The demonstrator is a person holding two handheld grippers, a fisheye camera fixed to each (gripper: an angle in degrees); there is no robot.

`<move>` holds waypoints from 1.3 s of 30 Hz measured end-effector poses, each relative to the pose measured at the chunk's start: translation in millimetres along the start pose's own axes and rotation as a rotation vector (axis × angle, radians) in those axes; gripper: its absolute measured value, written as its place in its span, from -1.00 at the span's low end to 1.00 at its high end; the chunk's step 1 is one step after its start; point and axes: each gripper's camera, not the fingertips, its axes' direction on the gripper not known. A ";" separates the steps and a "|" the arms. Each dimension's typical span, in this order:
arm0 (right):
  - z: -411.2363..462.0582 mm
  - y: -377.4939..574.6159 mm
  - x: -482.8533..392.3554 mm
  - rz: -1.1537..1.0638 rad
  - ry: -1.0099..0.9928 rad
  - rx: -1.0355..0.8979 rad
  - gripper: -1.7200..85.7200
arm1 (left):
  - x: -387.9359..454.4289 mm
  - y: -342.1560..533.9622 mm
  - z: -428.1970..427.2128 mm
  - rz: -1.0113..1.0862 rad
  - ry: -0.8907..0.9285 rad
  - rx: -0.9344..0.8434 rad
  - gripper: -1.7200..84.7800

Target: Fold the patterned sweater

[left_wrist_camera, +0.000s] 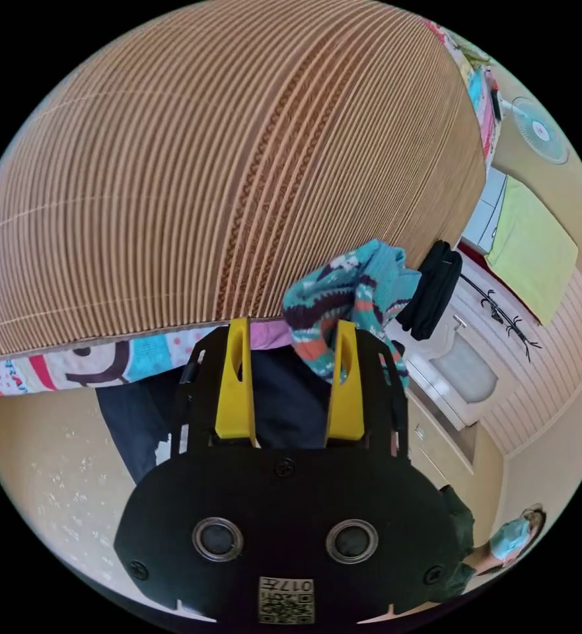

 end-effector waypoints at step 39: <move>319.6 126.9 -221.8 -1.059 0.238 -0.341 -0.78 | 83.4 320.2 -315.5 2.564 1.336 -0.181 -0.76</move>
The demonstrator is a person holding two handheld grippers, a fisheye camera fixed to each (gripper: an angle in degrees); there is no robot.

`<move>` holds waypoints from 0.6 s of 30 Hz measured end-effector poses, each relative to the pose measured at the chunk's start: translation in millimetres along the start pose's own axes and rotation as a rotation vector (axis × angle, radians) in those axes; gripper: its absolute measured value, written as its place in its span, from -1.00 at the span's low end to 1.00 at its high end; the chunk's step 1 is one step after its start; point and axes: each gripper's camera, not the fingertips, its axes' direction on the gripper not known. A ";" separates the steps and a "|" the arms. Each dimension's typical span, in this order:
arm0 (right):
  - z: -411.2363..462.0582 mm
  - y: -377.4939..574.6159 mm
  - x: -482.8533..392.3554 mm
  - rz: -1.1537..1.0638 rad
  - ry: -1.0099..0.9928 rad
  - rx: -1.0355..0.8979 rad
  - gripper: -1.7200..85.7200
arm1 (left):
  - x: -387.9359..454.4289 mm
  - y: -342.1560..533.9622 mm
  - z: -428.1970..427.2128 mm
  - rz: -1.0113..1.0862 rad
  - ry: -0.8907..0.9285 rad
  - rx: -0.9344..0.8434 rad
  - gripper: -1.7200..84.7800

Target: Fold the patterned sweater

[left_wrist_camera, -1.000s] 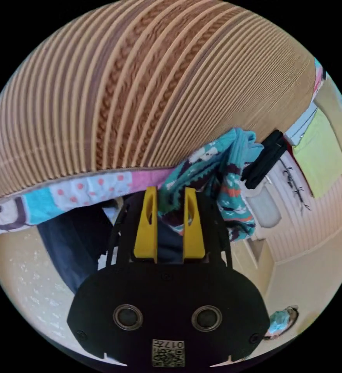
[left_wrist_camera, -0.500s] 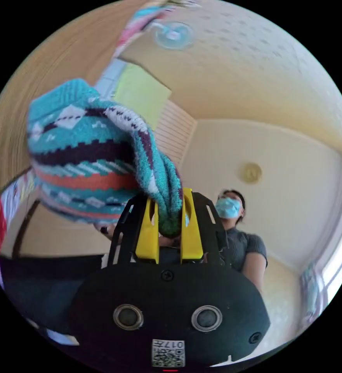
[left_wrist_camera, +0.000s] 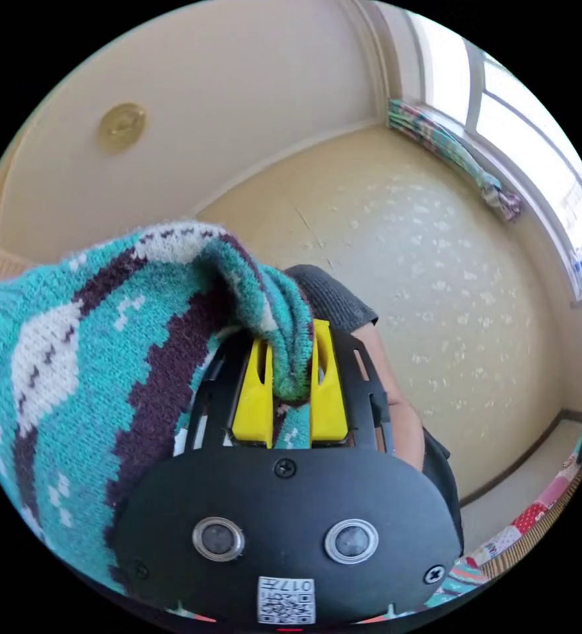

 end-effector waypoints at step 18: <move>123.6 23.3 3.7 0.245 0.407 0.294 -0.55 | 68.7 -43.8 142.6 0.419 0.446 0.221 -0.76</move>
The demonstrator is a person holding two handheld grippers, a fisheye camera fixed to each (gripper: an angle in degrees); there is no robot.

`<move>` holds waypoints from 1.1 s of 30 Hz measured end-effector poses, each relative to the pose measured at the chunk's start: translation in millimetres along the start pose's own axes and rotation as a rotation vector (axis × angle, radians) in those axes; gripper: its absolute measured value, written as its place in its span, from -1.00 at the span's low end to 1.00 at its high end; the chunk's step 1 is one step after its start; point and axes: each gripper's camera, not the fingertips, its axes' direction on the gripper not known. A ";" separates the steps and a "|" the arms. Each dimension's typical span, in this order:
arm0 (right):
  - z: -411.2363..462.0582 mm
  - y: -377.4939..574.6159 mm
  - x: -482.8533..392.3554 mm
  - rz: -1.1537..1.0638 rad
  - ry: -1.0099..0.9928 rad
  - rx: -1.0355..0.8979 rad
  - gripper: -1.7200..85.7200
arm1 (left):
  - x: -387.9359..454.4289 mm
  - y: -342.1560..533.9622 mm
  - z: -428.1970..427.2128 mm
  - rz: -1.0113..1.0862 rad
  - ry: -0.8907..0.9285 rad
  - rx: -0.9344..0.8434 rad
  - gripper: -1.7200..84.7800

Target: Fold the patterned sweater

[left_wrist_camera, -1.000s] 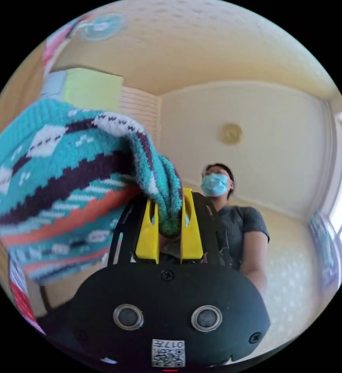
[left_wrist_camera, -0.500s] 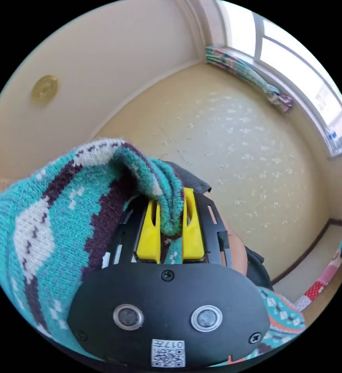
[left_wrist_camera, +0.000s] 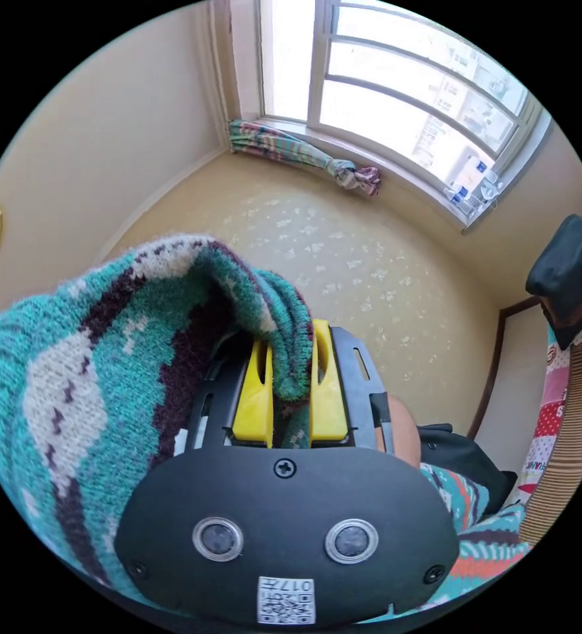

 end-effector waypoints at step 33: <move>-92.8 78.4 -298.9 -0.095 0.776 0.951 -0.87 | -178.5 224.6 13.5 -1.557 -1.175 -0.936 -0.83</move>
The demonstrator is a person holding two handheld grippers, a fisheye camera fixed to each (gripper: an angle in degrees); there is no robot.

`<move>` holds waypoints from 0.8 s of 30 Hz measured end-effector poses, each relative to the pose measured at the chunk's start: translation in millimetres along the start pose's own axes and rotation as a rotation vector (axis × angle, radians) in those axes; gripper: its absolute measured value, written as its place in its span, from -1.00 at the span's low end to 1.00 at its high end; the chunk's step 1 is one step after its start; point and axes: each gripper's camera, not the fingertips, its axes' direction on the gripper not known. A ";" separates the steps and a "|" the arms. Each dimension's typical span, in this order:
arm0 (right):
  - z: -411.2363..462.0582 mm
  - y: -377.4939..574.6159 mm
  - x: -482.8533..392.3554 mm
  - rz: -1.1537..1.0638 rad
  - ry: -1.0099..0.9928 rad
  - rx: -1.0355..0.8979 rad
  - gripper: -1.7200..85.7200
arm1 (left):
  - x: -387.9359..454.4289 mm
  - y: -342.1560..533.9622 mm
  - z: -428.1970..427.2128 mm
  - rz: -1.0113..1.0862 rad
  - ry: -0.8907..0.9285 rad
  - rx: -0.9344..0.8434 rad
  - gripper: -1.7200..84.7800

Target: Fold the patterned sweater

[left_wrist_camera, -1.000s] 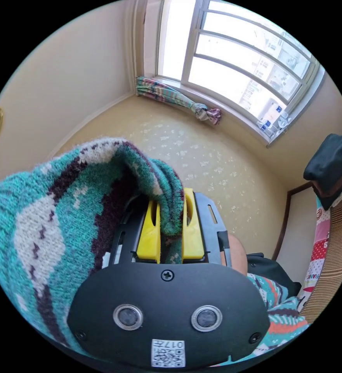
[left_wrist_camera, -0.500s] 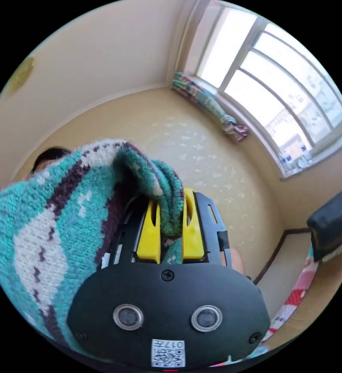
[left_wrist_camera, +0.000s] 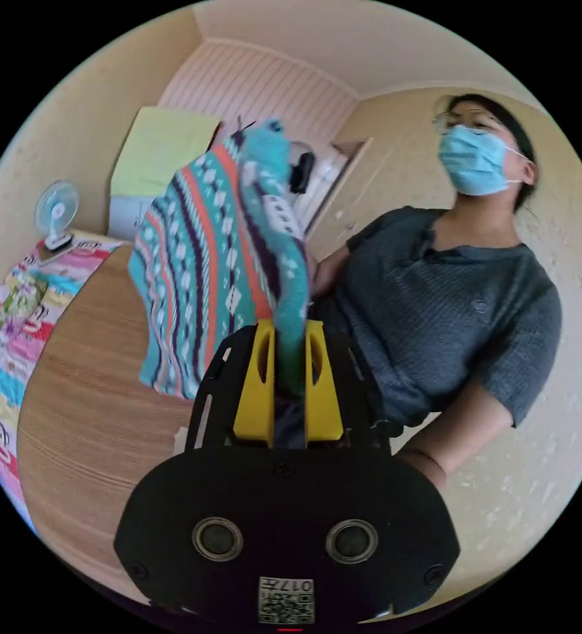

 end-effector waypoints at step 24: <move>361.8 -48.3 134.6 -0.219 0.152 -0.692 -0.82 | -99.5 -97.7 -156.8 -0.713 -0.933 0.275 -0.80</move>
